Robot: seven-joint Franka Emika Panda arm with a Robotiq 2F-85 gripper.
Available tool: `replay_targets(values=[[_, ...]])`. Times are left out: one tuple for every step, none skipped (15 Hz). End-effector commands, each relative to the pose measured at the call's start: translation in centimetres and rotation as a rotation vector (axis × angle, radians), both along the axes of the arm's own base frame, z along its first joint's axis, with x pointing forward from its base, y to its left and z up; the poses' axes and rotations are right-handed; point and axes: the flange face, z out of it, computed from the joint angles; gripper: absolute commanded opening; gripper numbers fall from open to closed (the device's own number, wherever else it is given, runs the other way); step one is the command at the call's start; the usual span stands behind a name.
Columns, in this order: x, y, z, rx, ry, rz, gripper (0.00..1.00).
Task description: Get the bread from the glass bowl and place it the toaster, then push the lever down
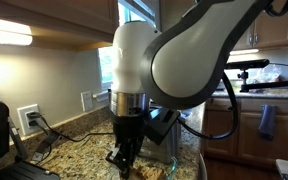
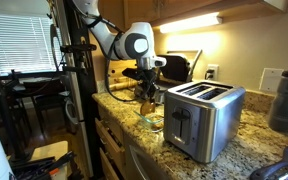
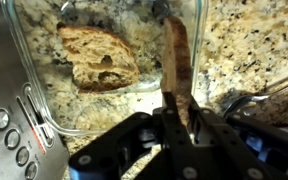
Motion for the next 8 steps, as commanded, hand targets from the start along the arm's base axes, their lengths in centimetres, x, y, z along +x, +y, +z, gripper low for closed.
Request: replay_targets(values=[[-1.1,-0.8,2.5,-0.002,0.012,0.005,0.06],[-1.2,-1.0,3.1,0.0,0.016,0.009,0.06],[-1.3,-1.3,3.9,-0.002,0.019,0.01,0.06],[-1.3,-1.7,4.5,-0.006,0.023,0.011,0.06],[-1.3,-2.1,5.4,-0.012,0.024,0.013,0.06],[-1.3,-2.6,6.3,-0.02,0.023,0.014,0.06],[-1.2,-3.2,7.2,-0.027,0.024,0.011,0.06],[-1.1,-3.7,8.1,-0.03,0.022,0.011,0.06]])
